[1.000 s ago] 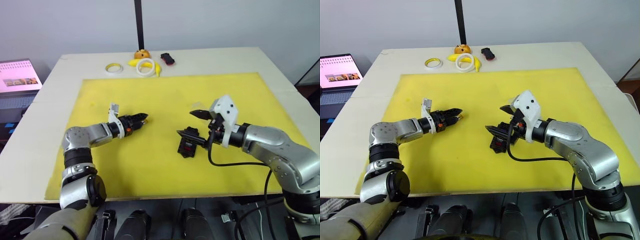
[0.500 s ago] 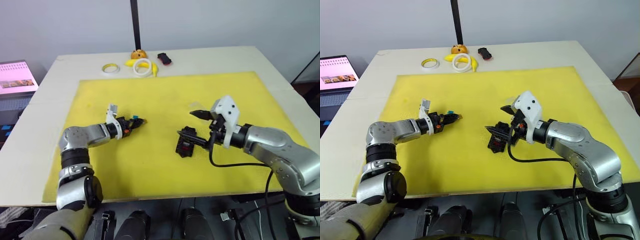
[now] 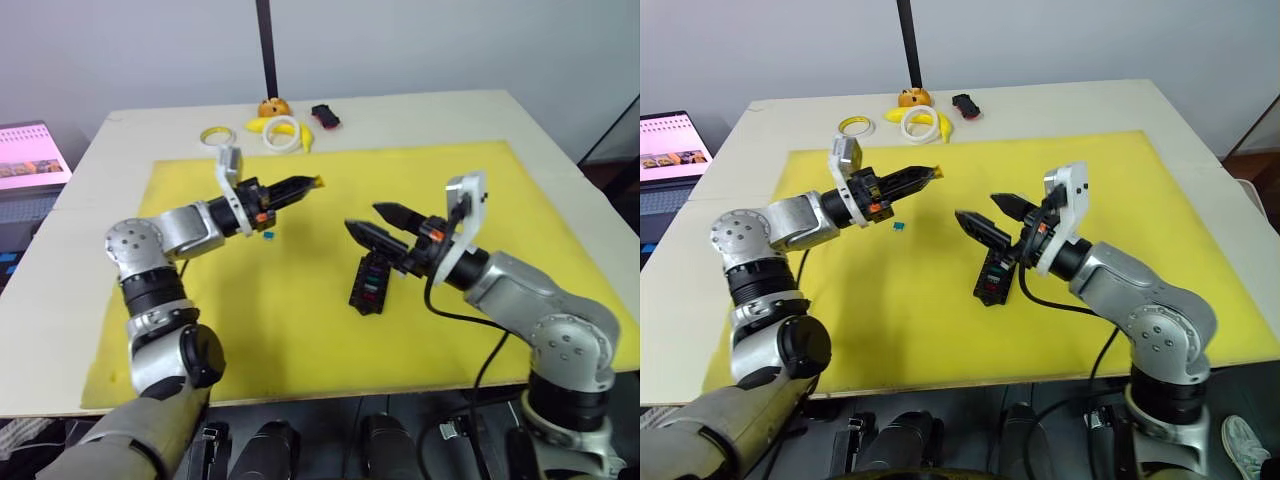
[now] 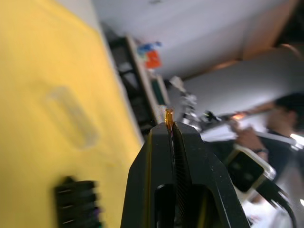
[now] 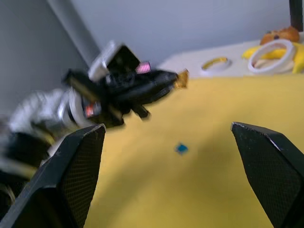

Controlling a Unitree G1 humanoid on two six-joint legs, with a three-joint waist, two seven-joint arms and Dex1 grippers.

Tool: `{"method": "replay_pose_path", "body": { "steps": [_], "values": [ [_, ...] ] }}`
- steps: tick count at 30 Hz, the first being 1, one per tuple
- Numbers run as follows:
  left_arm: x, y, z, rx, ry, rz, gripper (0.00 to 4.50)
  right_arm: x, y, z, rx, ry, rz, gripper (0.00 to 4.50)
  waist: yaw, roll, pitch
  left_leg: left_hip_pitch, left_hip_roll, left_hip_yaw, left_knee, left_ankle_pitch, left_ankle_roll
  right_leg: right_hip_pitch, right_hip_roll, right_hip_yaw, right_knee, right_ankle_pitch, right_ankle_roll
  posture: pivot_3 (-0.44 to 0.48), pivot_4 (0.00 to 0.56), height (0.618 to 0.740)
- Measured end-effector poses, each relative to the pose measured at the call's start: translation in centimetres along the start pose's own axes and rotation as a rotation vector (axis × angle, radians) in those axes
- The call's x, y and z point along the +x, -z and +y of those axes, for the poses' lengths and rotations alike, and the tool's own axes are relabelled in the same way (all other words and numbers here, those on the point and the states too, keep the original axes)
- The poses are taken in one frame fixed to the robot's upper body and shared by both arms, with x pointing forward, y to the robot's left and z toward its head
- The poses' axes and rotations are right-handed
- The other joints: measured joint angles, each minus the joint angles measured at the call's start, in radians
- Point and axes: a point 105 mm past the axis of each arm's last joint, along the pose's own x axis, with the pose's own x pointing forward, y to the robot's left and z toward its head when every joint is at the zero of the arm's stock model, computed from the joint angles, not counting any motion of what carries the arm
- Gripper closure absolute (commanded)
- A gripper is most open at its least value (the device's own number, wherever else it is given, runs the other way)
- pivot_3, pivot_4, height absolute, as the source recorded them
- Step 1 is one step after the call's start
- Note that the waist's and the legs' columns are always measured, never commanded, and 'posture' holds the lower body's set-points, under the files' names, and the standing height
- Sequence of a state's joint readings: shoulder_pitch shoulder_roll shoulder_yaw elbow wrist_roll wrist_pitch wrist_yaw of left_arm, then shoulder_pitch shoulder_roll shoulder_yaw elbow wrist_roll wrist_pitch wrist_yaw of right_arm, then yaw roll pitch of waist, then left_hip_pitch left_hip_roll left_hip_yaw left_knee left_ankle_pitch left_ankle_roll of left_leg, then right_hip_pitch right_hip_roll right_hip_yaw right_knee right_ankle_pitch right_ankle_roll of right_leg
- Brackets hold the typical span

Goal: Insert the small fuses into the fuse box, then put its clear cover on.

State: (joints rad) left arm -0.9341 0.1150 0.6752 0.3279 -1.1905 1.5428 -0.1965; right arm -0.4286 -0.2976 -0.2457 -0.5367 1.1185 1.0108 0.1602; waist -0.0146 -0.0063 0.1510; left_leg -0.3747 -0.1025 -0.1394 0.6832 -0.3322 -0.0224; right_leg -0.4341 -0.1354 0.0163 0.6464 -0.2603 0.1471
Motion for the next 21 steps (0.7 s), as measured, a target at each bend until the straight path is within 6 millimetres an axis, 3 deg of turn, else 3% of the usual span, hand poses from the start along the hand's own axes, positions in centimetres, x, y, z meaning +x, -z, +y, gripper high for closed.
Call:
{"method": "replay_pose_path", "body": {
  "steps": [9,12,13,21],
  "values": [
    [1.3,0.7,-1.6,-0.008,0.083,-0.002,4.46,1.3,-0.8,-0.6,0.243,0.052,-0.124,0.0,0.0,0.0,0.0,0.0,0.0,0.001,0.0,0.0,0.0,0.0,0.0,0.001,0.0,0.0,0.0,0.0,0.15,0.74],
    [1.5,0.9,-1.9,-0.005,0.09,0.004,4.5,1.4,-1.0,-0.7,0.283,0.057,-0.143,0.8,0.0,0.0,0.0,0.0,0.0,0.001,0.0,0.0,0.0,0.0,0.0,0.001,0.0,0.0,0.0,0.0,0.15,0.74],
    [1.6,1.0,-1.8,-0.009,0.088,0.003,4.5,1.5,-1.0,-0.7,0.293,0.056,-0.147,1.25,-0.001,0.0,0.0,0.0,0.0,0.001,0.0,0.0,0.0,0.0,0.0,0.002,0.0,0.0,0.0,0.0,0.15,0.74],
    [1.8,1.2,-1.9,-0.014,0.084,0.001,4.5,1.8,-1.5,0.0,0.34,0.015,-0.166,1.25,-0.001,0.0,0.0,0.0,0.0,0.001,0.0,0.0,0.0,-0.001,0.001,0.002,0.0,0.0,0.0,0.0,0.15,0.74]
  ]
}}
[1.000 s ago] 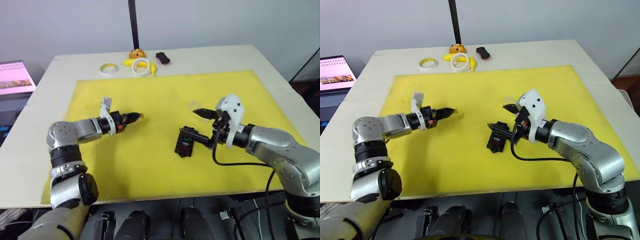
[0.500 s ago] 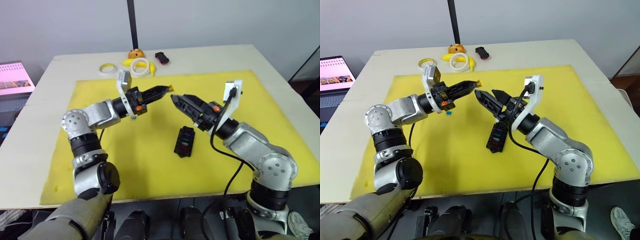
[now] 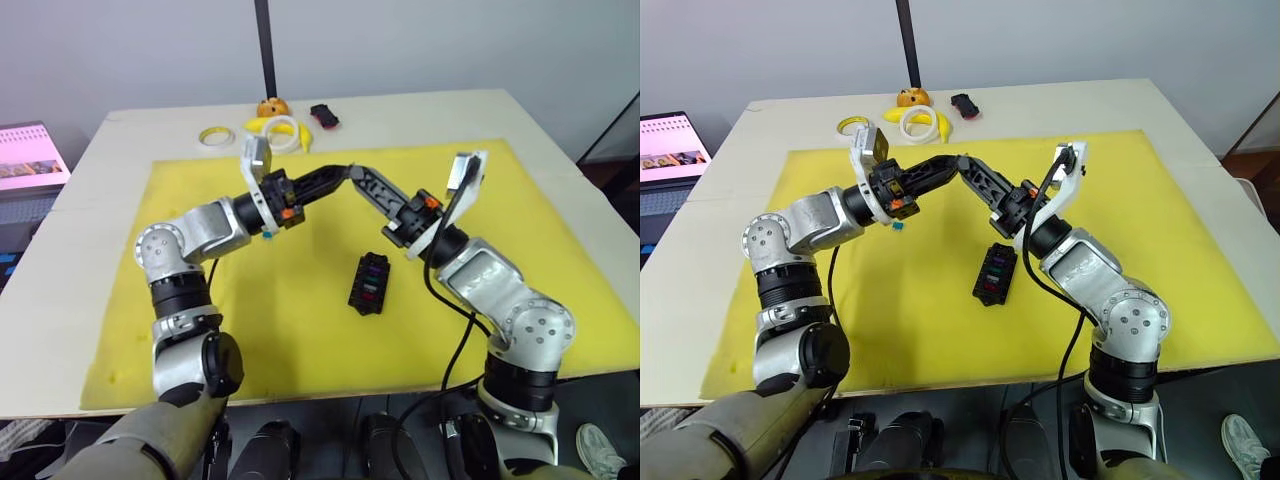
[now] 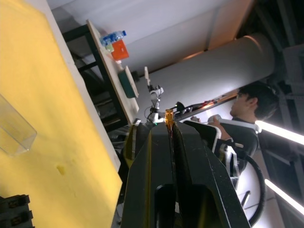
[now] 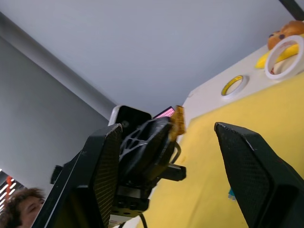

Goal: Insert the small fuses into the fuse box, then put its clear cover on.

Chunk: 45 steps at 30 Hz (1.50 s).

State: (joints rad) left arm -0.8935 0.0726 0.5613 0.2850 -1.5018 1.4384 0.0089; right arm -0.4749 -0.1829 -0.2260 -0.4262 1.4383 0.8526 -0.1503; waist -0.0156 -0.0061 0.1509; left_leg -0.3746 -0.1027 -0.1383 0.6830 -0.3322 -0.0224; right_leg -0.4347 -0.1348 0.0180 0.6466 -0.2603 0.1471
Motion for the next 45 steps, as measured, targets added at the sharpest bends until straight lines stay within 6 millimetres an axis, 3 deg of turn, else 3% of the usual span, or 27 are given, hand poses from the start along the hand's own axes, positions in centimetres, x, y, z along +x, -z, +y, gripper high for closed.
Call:
{"method": "replay_pose_path", "body": {
  "steps": [2,4,8,23,27,33,36,38,42,45],
  "values": [
    [0.0,0.1,0.0,-0.002,-0.003,-0.001,4.5,0.0,0.0,0.1,0.007,-0.006,-0.003,1.25,0.0,0.0,0.0,0.0,0.0,0.0,0.0,0.0,0.0,0.0,0.0,0.0,0.0,0.0,0.0,0.0,0.15,0.74],
    [0.0,0.2,0.1,-0.004,-0.005,0.0,4.5,0.1,0.0,0.2,0.011,-0.011,-0.001,1.75,0.0,0.0,0.0,0.0,0.0,0.0,0.0,0.0,0.0,0.0,0.0,0.0,0.0,0.0,0.0,0.0,0.15,0.74],
    [0.1,0.3,-0.1,0.009,-0.007,0.007,4.5,0.2,0.1,-0.1,0.007,0.0,0.008,3.45,0.0,0.0,0.0,0.0,0.0,0.0,0.0,0.0,0.0,0.0,0.0,0.0,0.0,0.0,0.0,0.0,0.15,0.74],
    [0.1,0.3,-0.2,0.006,-0.003,0.002,4.5,0.1,-0.2,-0.1,0.001,0.0,0.007,3.45,0.0,0.0,0.0,0.0,0.0,0.0,0.0,0.0,0.0,0.0,0.0,0.0,0.0,0.0,0.0,0.0,0.15,0.74],
    [0.0,0.1,-0.4,0.011,0.005,0.0,4.5,0.1,-0.2,-0.2,-0.002,0.004,0.007,4.44,0.0,0.0,0.0,0.0,0.0,0.0,0.0,0.0,0.0,0.0,0.0,0.0,0.0,0.0,0.0,0.0,0.15,0.74],
    [0.0,0.1,-0.4,0.025,0.006,0.003,4.5,0.1,-0.2,-0.1,0.005,0.001,0.004,4.44,0.0,0.0,0.0,0.0,0.0,0.0,0.0,0.0,0.0,0.0,0.0,0.0,0.0,0.0,0.0,0.0,0.15,0.74],
    [-0.3,0.0,-0.2,0.049,-0.007,0.019,3.51,0.0,-0.3,0.0,0.012,-0.006,0.009,4.5,-0.001,0.0,0.0,0.0,0.0,0.0,0.0,0.0,0.0,0.0,0.0,0.0,0.0,0.0,0.0,0.0,0.15,0.74],
    [-1.1,0.1,0.6,0.107,-0.074,0.06,2.5,-0.4,-0.7,0.2,-0.016,-0.01,0.015,4.5,-0.003,0.0,0.0,0.0,-0.002,0.0,-0.001,0.0,0.0,0.0,0.001,0.0,0.0,0.0,0.0,0.0,0.15,0.74],
    [-3.4,0.8,1.1,0.433,-0.184,0.248,0.46,-2.0,-1.6,1.2,-0.138,-0.042,0.081,4.5,-0.004,0.001,0.001,-0.001,-0.003,0.002,-0.002,0.0,0.0,-0.001,0.001,0.0,-0.001,0.0,0.0,0.0,0.15,0.74],
    [-4.5,2.1,0.4,0.731,-0.097,0.434,0.46,-3.9,-1.7,0.6,-0.283,-0.014,0.219,4.5,0.006,0.003,0.001,0.0,-0.002,0.002,-0.003,0.0,0.0,0.003,0.001,-0.001,-0.009,0.0,0.0,0.0,0.15,0.74]
  ]
}}
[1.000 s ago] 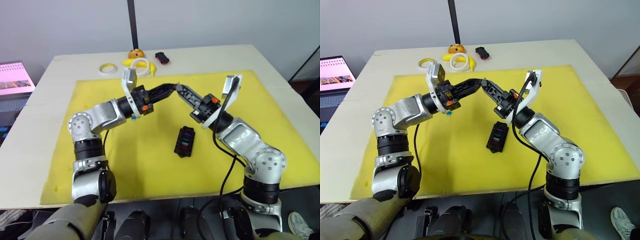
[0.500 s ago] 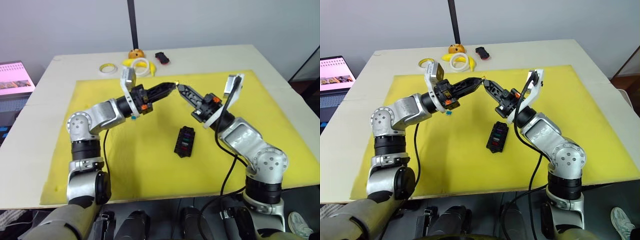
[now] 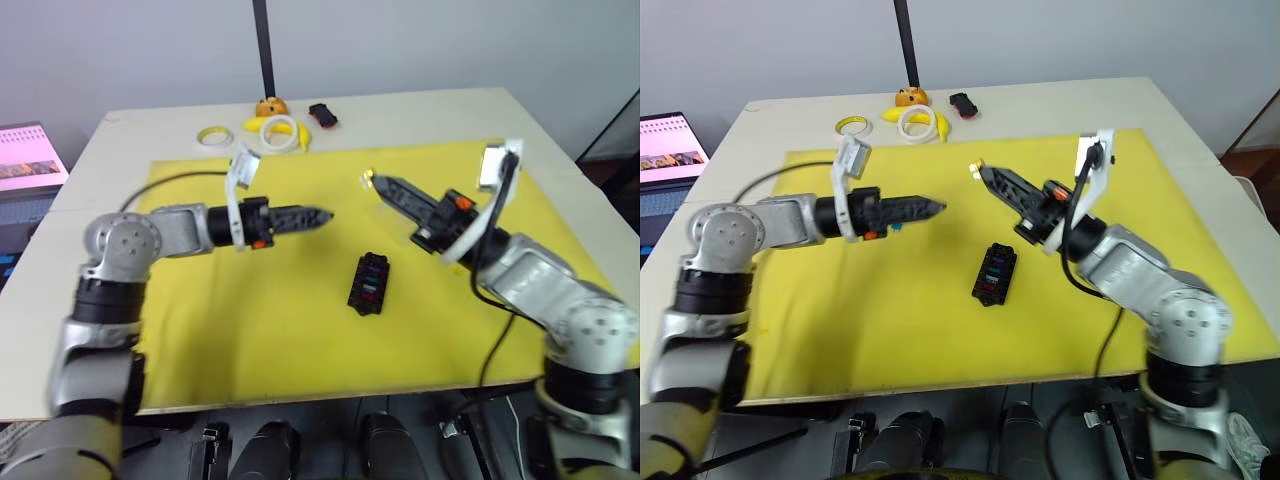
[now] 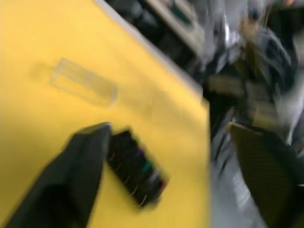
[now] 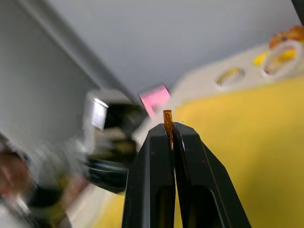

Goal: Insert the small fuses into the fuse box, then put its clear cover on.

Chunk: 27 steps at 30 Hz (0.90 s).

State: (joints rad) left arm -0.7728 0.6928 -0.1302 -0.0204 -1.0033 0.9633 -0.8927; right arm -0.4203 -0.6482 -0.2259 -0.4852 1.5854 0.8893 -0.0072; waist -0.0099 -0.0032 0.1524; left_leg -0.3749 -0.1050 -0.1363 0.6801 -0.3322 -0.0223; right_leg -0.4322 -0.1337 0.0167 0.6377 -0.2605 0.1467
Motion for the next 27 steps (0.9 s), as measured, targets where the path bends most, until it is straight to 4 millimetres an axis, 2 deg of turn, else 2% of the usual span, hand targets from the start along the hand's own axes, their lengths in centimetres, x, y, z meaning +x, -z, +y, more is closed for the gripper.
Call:
{"method": "replay_pose_path", "body": {
  "steps": [1,3,7,12,15,20,27],
  "values": [
    [0.2,0.6,-0.2,0.069,0.035,0.042,0.46,-0.5,0.3,-0.1,-0.051,0.005,0.054,4.5,0.002,0.001,0.0,0.001,0.0,-0.001,0.0,0.0,0.0,0.003,0.0,-0.001,-0.004,0.0,0.0,0.0,0.15,0.74],
    [0.7,1.9,0.0,0.195,0.083,0.117,0.02,-1.2,1.0,-0.4,-0.191,0.013,0.177,4.5,0.005,0.001,0.0,0.001,0.0,-0.001,0.001,0.0,0.001,0.005,0.0,-0.001,-0.005,0.0,0.0,0.0,0.15,0.74],
    [2.1,3.8,1.6,0.357,0.119,0.189,0.01,-2.0,2.6,-1.3,-0.463,0.006,0.377,4.5,0.001,0.0,0.001,0.0,0.0,-0.001,0.002,-0.001,0.002,0.005,0.0,-0.002,-0.005,0.0,0.001,0.0,0.15,0.74],
    [4.0,4.6,2.4,0.529,0.153,0.224,0.01,-1.9,4.9,-3.0,-0.709,-0.038,0.513,4.5,-0.002,-0.001,0.001,0.0,0.0,0.0,0.002,-0.002,0.003,0.004,-0.001,-0.002,-0.006,0.001,0.001,0.0,0.15,0.74],
    [4.8,5.0,2.6,0.559,0.168,0.229,0.01,-2.0,5.5,-4.1,-0.775,-0.046,0.546,4.5,-0.002,-0.001,0.001,0.0,0.0,0.0,0.003,-0.002,0.003,0.004,-0.001,-0.002,-0.006,0.001,0.002,0.0,0.15,0.74],
    [5.5,5.4,2.7,0.567,0.187,0.239,0.01,-1.5,6.1,-5.5,-0.791,-0.049,0.55,4.5,-0.001,-0.001,0.001,0.0,0.001,-0.001,0.003,-0.002,0.003,0.004,-0.001,-0.002,-0.005,0.001,0.002,0.0,0.15,0.74],
    [5.7,5.6,2.9,0.576,0.192,0.243,0.01,-0.9,6.2,-6.2,-0.818,-0.07,0.557,4.5,0.0,-0.001,0.001,-0.001,0.001,-0.001,0.003,-0.002,0.003,0.004,-0.001,-0.002,-0.005,0.001,0.002,0.0,0.15,0.74]
  ]
}}
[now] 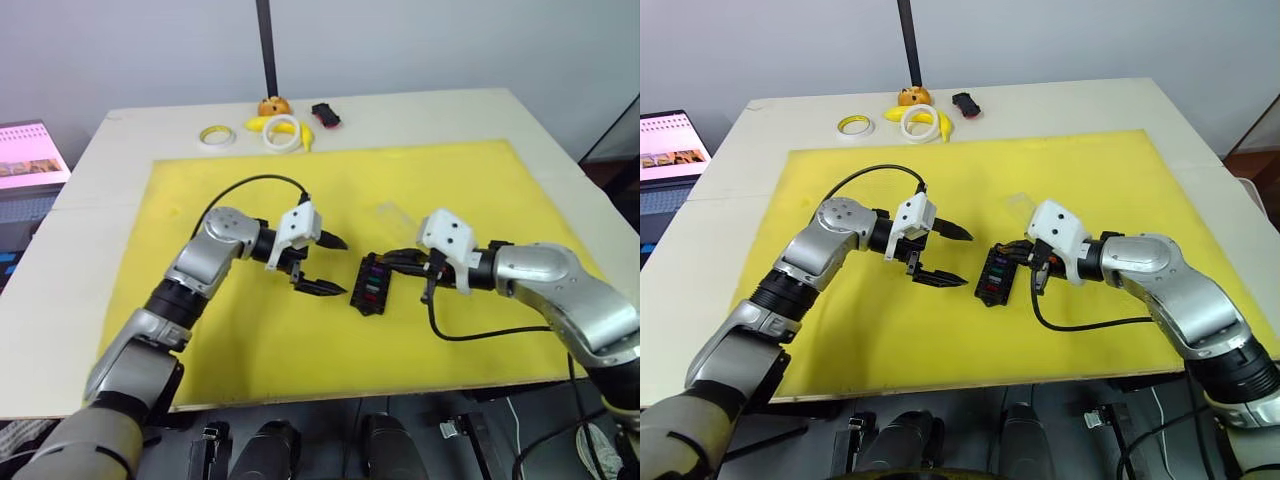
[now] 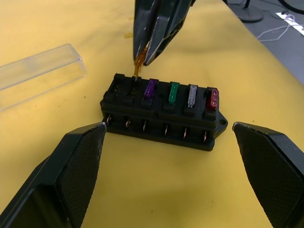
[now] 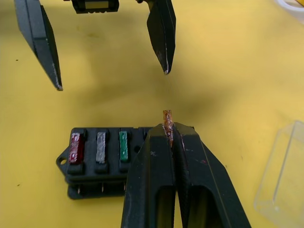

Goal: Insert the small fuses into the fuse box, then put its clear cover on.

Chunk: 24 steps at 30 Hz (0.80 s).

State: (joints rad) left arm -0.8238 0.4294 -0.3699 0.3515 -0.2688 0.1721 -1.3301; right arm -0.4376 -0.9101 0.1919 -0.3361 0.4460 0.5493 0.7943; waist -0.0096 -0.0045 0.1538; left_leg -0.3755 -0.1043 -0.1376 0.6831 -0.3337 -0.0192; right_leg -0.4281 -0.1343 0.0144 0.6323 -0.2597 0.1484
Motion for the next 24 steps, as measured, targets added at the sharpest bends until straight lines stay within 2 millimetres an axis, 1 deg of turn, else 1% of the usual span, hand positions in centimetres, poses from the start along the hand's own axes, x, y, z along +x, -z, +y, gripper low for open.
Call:
{"method": "replay_pose_path", "body": {
  "steps": [5,20,24],
  "values": [
    [0.0,0.0,0.0,0.004,0.002,0.002,0.01,0.3,0.7,-0.2,-0.003,-0.006,0.011,4.5,-0.002,0.0,0.0,0.0,0.0,0.0,0.0,0.0,0.0,0.0,0.0,0.0,0.0,0.0,0.0,0.0,0.15,0.74],
    [-0.1,-0.1,0.1,0.0,-0.009,-0.002,0.01,1.0,1.8,-0.2,-0.002,-0.027,0.027,4.5,-0.002,0.0,0.0,0.0,0.0,0.0,0.0,0.0,0.0,0.0,0.0,0.0,0.0,0.0,0.0,0.0,0.15,0.74],
    [-0.2,-0.2,0.1,0.001,-0.014,-0.004,0.01,0.7,1.5,-0.3,0.001,-0.033,0.023,4.5,-0.002,0.0,0.0,0.0,0.0,0.0,0.0,0.0,0.0,0.0,0.0,0.0,0.0,0.0,0.0,0.0,0.15,0.74]
  ]
}}
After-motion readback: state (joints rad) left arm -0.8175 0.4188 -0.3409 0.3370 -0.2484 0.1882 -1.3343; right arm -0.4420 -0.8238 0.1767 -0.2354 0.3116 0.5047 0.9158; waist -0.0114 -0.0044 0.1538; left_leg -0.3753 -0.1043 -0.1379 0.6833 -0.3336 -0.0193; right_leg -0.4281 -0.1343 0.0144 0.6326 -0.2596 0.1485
